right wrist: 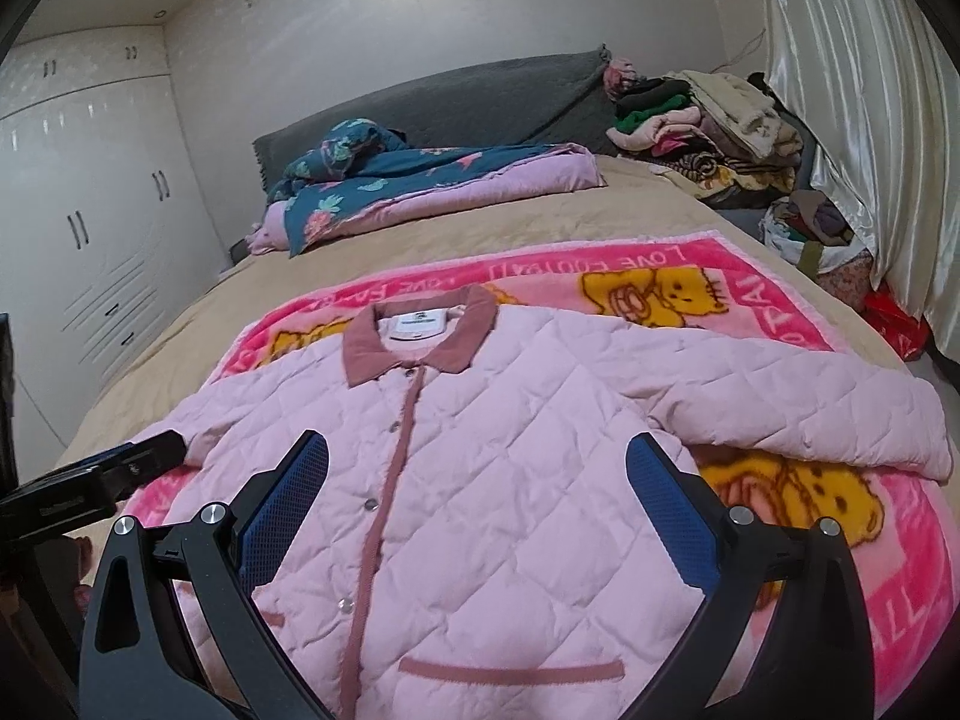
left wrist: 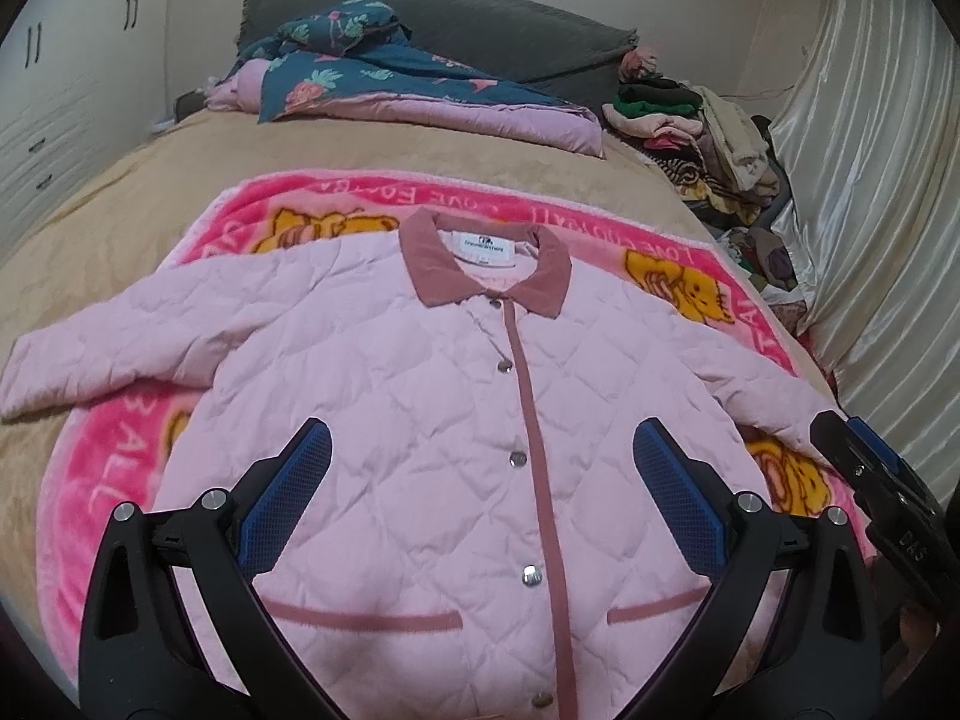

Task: Fold large clothes
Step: 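Move the right tool to the jacket sleeve cuff and close on it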

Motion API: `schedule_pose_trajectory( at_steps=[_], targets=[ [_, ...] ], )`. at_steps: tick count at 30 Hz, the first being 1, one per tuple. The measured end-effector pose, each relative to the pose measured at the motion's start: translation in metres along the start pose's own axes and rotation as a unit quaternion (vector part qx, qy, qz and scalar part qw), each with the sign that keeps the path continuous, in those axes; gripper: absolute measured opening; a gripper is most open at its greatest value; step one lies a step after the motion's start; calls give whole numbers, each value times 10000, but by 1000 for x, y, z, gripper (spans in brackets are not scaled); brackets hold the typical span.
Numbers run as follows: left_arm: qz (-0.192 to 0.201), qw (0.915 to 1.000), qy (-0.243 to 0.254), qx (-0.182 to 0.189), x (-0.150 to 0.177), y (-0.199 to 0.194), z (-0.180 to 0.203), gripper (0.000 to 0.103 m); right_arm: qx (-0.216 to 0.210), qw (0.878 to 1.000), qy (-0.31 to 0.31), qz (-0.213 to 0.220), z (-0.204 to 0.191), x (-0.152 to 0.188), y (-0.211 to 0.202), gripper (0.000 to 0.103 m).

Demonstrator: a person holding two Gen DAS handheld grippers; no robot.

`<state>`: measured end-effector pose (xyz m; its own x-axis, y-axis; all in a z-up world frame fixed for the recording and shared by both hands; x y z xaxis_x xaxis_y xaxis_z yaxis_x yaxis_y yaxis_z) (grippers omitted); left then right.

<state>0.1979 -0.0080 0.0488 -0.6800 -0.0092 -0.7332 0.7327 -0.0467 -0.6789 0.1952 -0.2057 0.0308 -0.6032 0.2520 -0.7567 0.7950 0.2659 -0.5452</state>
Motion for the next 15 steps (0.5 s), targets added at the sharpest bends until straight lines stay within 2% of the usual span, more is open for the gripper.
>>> schedule_pose_trajectory(
  at_steps=[7, 15],
  targets=[
    [-38, 9998, 133, 169, -13, 17, 10, 95, 159, 9998, 133, 49, 14, -10, 12, 99],
    [-200, 9992, 277, 203, -24, 42, 20, 95, 385, 9985, 364, 134, 38, -24, 24, 99]
  ],
)
Point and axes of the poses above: each gripper's, at about its wrist camera, not at the fingertips, and y roughly the way its jaws point, z to its right, x to its underside, the point moved 2 cm from there along y, roughly the way its jaws point, and after that the axes turned 11 degrees about y, right-handed, at the moved point
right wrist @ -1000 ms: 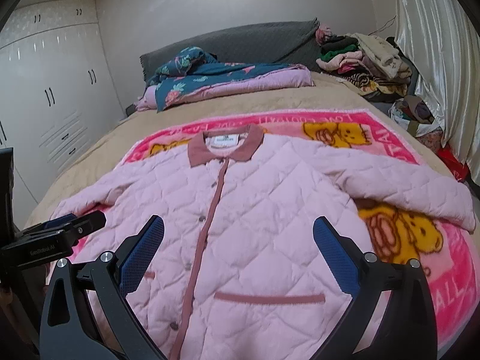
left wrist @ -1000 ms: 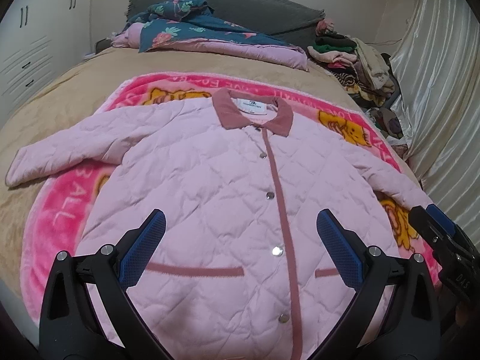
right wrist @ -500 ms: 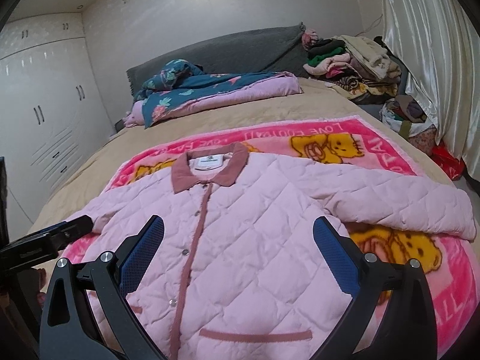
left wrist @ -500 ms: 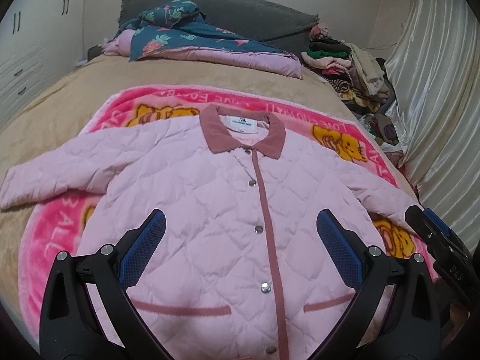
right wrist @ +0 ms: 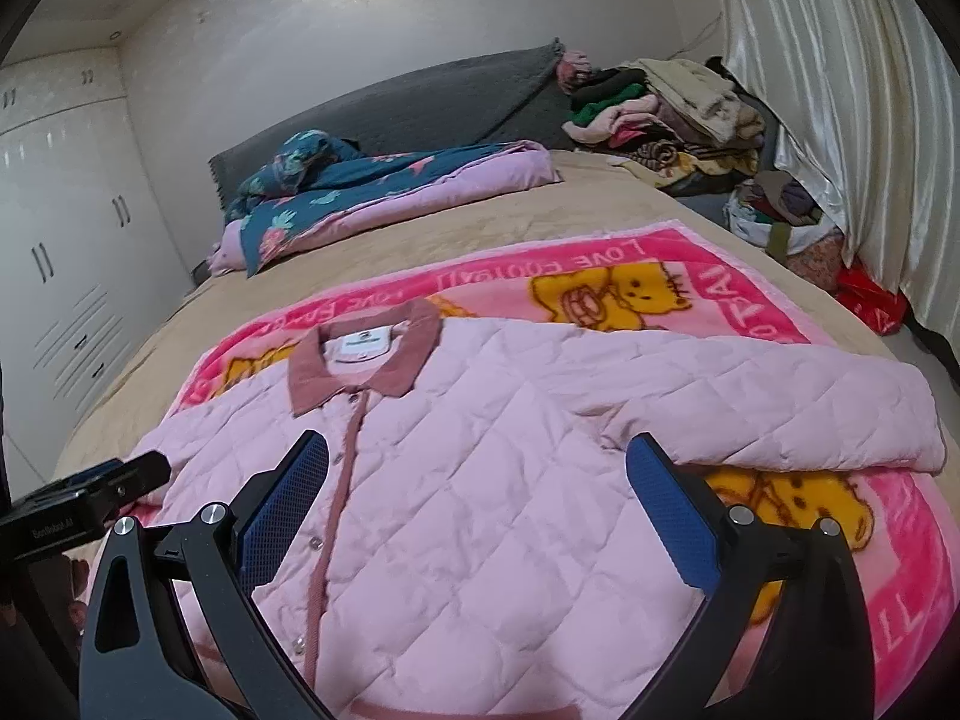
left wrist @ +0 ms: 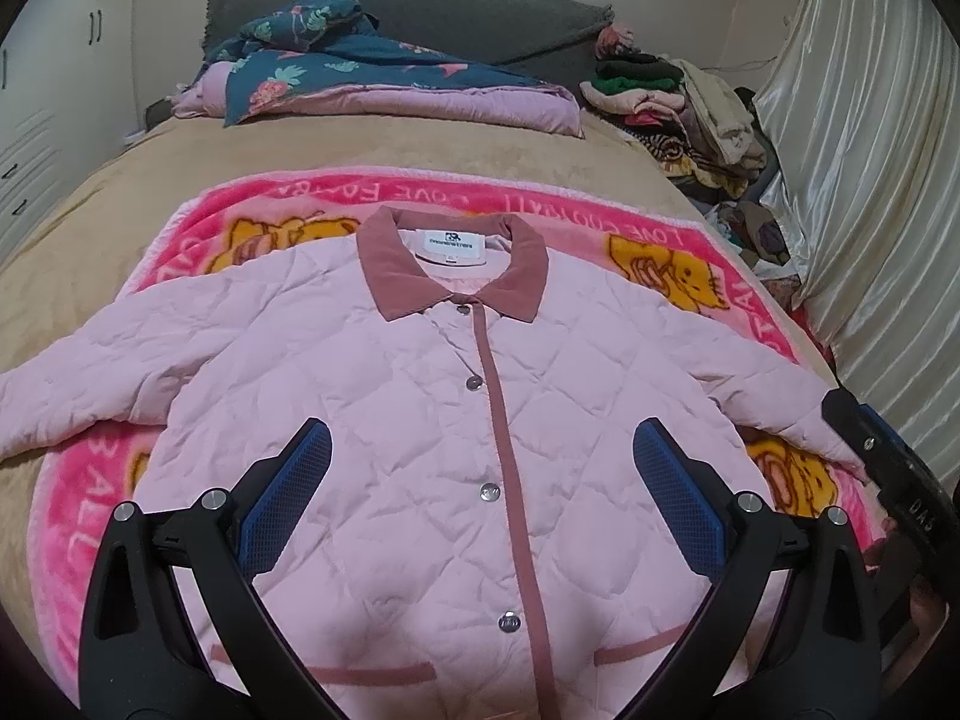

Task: Fold large clothes
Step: 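Move the right tool to the jacket sleeve cuff and close on it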

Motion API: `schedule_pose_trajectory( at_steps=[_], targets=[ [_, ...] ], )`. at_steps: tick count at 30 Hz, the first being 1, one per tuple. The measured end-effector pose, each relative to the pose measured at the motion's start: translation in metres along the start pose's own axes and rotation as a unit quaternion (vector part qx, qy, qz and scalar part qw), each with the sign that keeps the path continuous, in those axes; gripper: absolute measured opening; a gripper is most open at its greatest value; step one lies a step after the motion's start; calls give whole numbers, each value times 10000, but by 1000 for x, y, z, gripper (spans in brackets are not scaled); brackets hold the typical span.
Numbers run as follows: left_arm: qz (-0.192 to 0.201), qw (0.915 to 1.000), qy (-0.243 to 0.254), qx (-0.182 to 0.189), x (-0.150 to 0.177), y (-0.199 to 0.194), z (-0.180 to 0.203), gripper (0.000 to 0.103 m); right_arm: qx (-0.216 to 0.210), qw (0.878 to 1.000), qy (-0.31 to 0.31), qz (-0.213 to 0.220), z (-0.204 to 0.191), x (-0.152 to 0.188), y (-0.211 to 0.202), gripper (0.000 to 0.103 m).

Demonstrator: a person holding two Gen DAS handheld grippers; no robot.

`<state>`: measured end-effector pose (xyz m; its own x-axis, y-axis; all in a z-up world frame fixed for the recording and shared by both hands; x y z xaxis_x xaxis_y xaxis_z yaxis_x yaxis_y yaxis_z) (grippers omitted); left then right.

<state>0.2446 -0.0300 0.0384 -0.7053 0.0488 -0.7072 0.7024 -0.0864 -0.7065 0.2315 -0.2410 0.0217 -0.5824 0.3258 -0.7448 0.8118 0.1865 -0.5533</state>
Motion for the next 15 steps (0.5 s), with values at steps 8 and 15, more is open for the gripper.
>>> schedule_pose_trajectory(
  at_steps=[8, 15],
  targets=[
    [-203, 9998, 49, -8, -11, 25, 9, 95, 344, 9987, 363, 117, 41, -20, 12, 99],
    [-379, 9991, 188, -28, -19, 46, 25, 95, 736, 9929, 936, 80, 101, -29, 28, 99]
  ],
)
Point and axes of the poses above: each gripper's, at about its wrist camera, not at the fingertips, and y roughly the way its jaws point, z to its right, x to its underside, the point moved 2 cm from there along y, roughly the way its jaws point, and after that the axes turned 11 degrees about y, right-handed, at the moved point
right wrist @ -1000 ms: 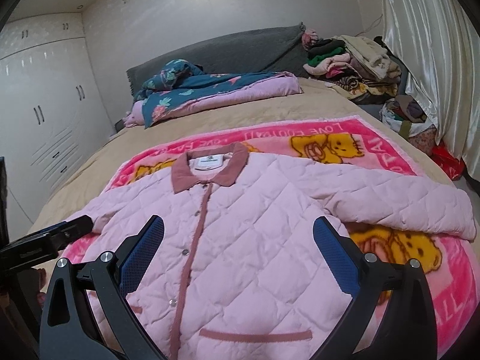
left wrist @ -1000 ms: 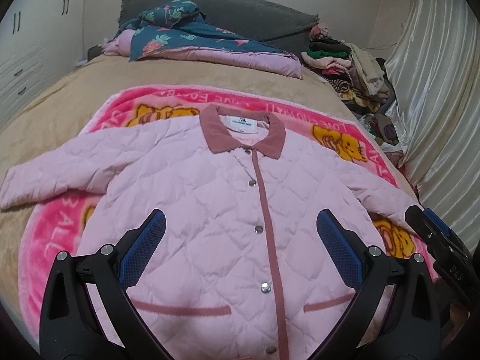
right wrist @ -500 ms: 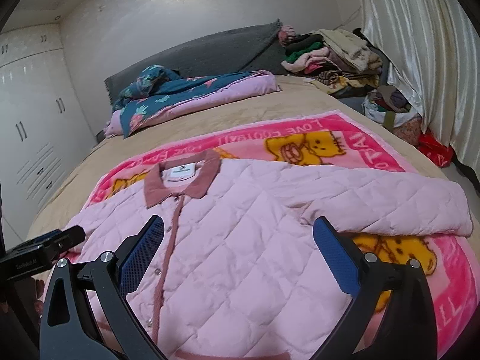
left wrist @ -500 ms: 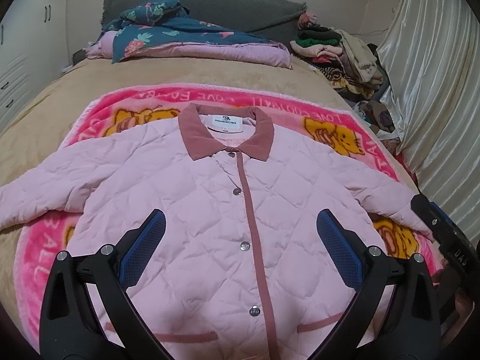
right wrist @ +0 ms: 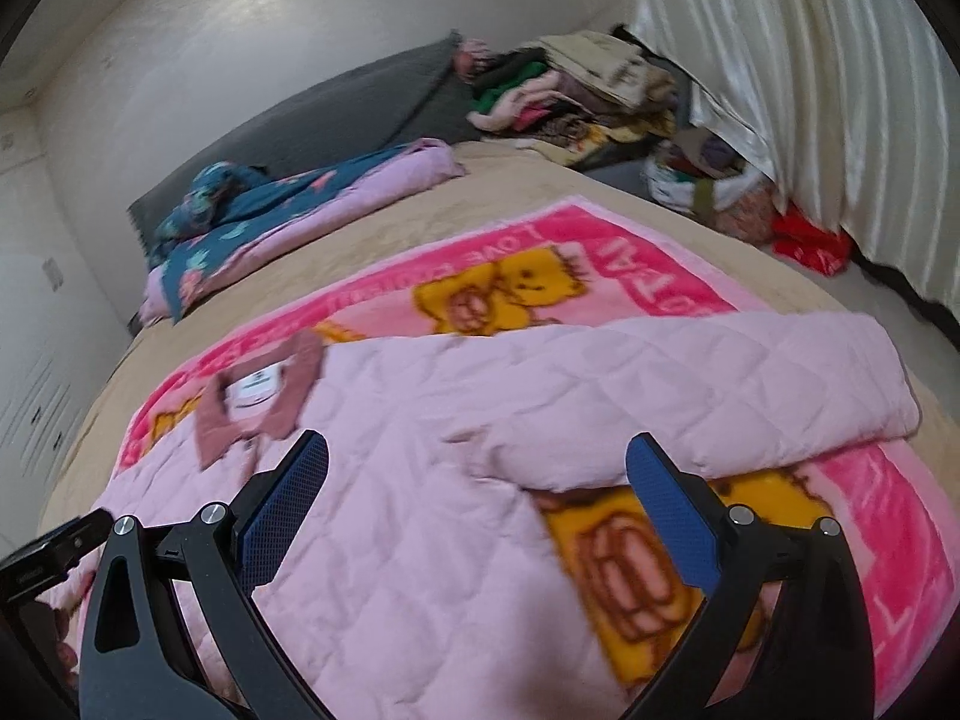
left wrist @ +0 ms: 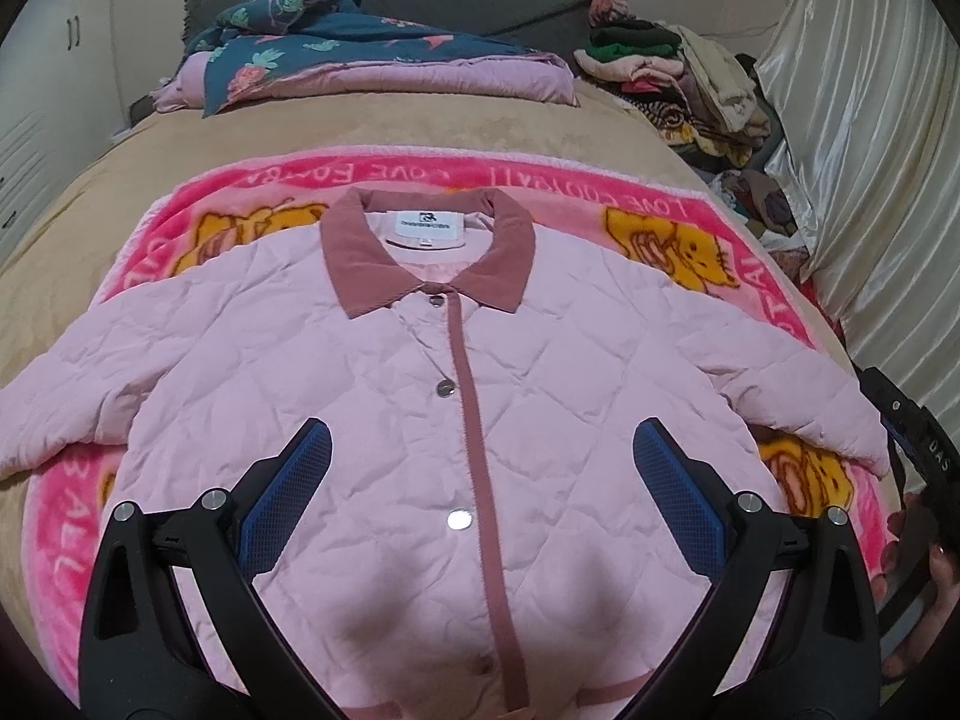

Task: Fold large clothes
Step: 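Move the right tool to the jacket sleeve cuff and close on it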

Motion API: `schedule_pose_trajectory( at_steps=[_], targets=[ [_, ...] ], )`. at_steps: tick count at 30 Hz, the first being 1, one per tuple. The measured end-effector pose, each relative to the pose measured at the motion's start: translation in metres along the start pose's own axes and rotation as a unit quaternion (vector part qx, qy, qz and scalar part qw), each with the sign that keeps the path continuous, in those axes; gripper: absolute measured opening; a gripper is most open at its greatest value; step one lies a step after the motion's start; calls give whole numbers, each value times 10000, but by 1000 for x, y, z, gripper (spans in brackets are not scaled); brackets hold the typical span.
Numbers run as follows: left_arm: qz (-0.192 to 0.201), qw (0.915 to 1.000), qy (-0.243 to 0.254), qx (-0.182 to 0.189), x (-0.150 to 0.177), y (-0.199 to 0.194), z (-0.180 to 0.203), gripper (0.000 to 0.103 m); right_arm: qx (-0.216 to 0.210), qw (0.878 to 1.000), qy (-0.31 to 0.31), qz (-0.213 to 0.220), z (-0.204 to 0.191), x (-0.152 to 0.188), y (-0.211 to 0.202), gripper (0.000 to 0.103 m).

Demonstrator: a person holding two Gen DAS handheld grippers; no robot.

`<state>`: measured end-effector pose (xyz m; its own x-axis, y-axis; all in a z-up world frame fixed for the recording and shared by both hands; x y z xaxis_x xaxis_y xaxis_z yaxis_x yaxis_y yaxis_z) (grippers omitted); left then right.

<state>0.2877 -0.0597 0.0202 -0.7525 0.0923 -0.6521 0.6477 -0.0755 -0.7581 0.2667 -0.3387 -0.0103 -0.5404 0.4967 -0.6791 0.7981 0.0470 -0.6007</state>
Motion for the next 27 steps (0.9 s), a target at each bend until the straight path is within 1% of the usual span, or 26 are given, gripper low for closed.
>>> schedule_pose_trajectory(
  at_steps=[8, 12, 13, 20, 25, 27],
  targets=[
    [-162, 9999, 31, -29, -9, 22, 17, 95, 492, 9974, 523, -59, 66, -12, 18, 99],
    [-83, 9998, 11, 202, -12, 30, 24, 95, 664, 9948, 772, -69, 94, -15, 23, 99],
    [-110, 9997, 12, 203, -13, 33, 25, 95, 705, 9939, 845, -78, 100, -16, 24, 99],
    [-266, 9996, 46, 119, -8, 51, 33, 95, 989, 9857, 1357, -97, 147, -18, 33, 99],
    [-315, 9995, 54, 26, -3, 60, 29, 95, 1121, 9794, 1675, -90, 172, -18, 39, 99],
    [-330, 9995, 15, 13, -1, 62, 27, 95, 1203, 9749, 1872, -114, 186, -16, 43, 99]
  ],
)
Point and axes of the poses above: each gripper's, at about its wrist camera, not at the fingertips, and y roughly the way its jaws point, z to its right, x to its underside, the point moved 2 cm from there along y, roughly the way its jaws point, and after that the axes turned 11 degrees about y, right-handed, at the moved point
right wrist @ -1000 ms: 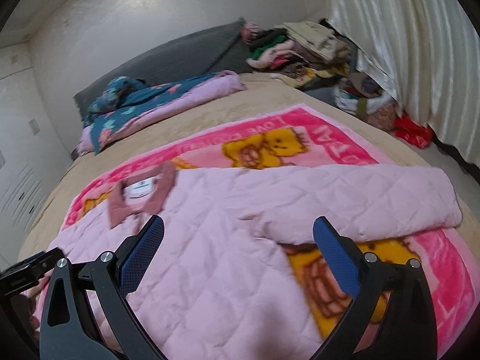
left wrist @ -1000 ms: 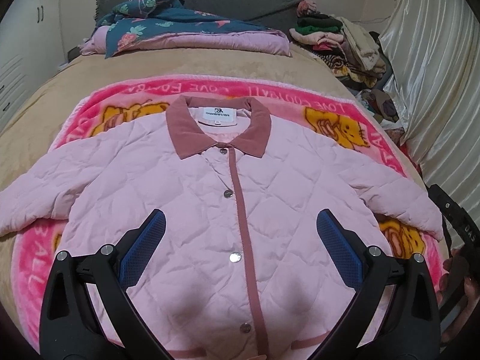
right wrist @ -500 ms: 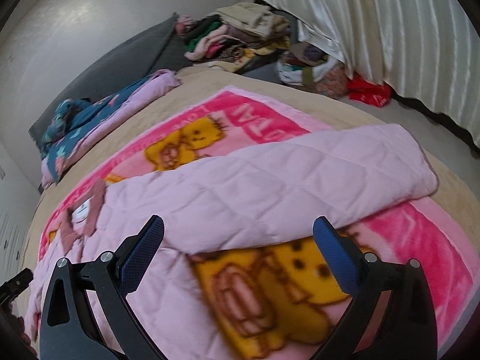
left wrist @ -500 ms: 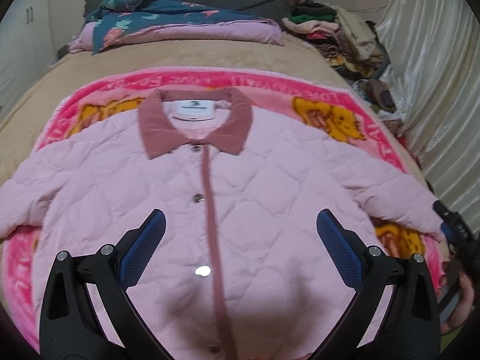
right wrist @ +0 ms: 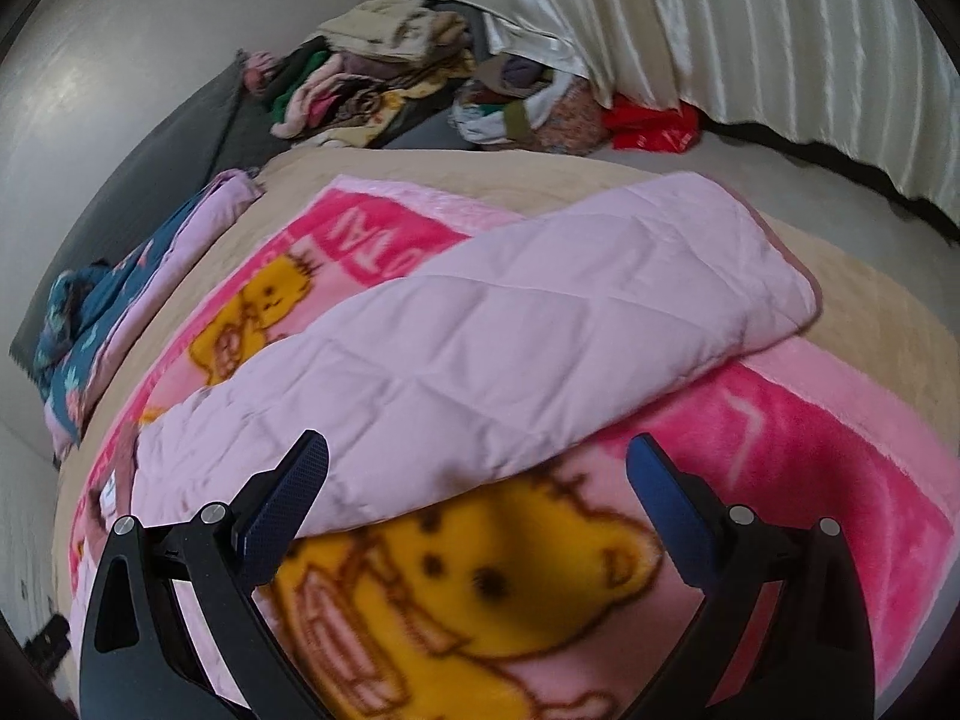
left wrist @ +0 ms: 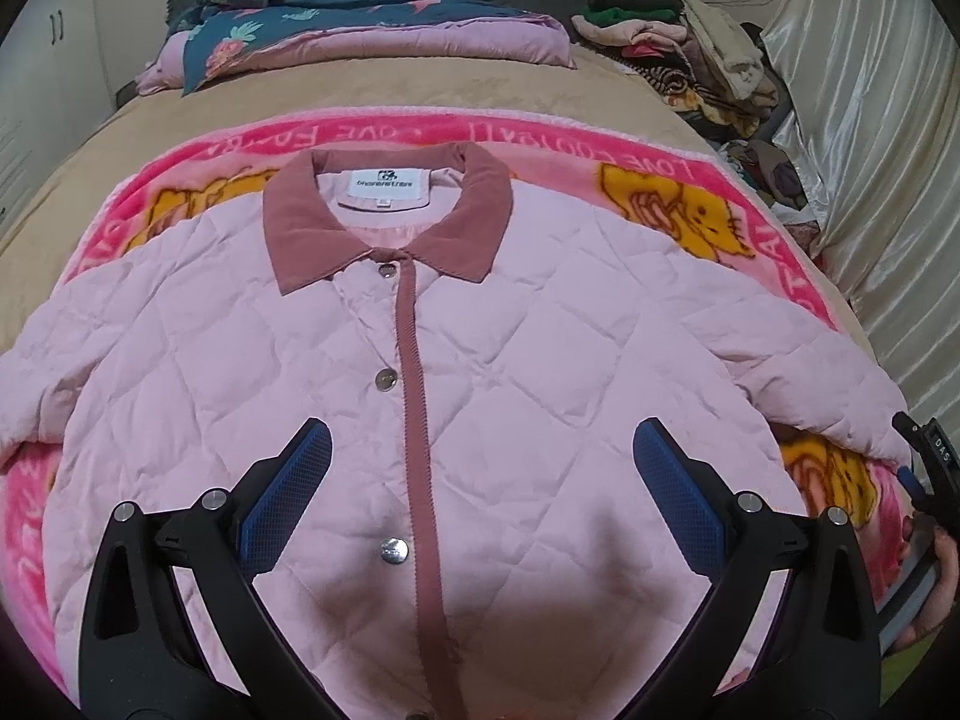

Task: Fold large clothes
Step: 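Move the right tool to the jacket sleeve cuff and close on it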

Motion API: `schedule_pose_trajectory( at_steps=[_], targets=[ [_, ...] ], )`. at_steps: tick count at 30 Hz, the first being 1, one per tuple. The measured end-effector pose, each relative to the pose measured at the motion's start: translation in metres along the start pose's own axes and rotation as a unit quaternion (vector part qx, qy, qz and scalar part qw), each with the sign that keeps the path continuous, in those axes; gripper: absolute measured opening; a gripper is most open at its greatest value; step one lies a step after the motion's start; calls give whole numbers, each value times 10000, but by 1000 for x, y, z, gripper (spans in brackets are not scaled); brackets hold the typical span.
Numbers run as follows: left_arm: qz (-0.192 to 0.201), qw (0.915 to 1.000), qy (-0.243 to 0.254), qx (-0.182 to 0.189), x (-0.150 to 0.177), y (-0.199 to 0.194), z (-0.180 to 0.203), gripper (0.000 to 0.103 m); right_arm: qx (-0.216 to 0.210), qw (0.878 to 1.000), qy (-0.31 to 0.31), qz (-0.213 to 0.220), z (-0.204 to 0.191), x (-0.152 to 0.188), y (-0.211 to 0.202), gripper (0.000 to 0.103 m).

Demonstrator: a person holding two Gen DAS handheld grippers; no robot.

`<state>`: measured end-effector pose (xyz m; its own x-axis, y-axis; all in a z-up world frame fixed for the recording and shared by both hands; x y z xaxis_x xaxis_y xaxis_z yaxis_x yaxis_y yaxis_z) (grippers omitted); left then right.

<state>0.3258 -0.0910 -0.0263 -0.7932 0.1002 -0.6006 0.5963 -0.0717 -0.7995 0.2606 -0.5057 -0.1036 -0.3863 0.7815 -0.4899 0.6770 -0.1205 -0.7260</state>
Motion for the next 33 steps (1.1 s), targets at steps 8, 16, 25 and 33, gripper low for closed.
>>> schedule_pose_trajectory(
  at_steps=[8, 16, 25, 33],
  targets=[
    [-59, 10000, 18, -10, 5, 5, -8, 95, 283, 9971, 630, -331, 28, -17, 37, 99],
    [-92, 9997, -194, -97, 5, 10, -31, 95, 342, 9911, 1275, -190, 45, -45, 68, 99],
    [-71, 9987, -400, -309, 4, 5, -62, 95, 293, 9882, 1496, 117, 52, -57, 66, 84],
    [-2, 9985, -424, -340, 3, -6, -78, 95, -322, 9945, 891, 449, 30, -70, 37, 28]
  ],
)
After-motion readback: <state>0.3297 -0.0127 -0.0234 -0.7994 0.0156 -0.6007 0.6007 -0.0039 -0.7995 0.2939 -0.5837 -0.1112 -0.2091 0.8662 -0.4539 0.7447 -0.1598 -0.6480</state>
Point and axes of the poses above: each gripper's, at about its wrist camera, not at the fingertips, and y roughly the way its jaws point, z to its right, x to its underside, the point moved 2 cm from there along y, roughly the way its jaws point, and after that the axes turned 11 degrees about y, right-handed, at the moved point
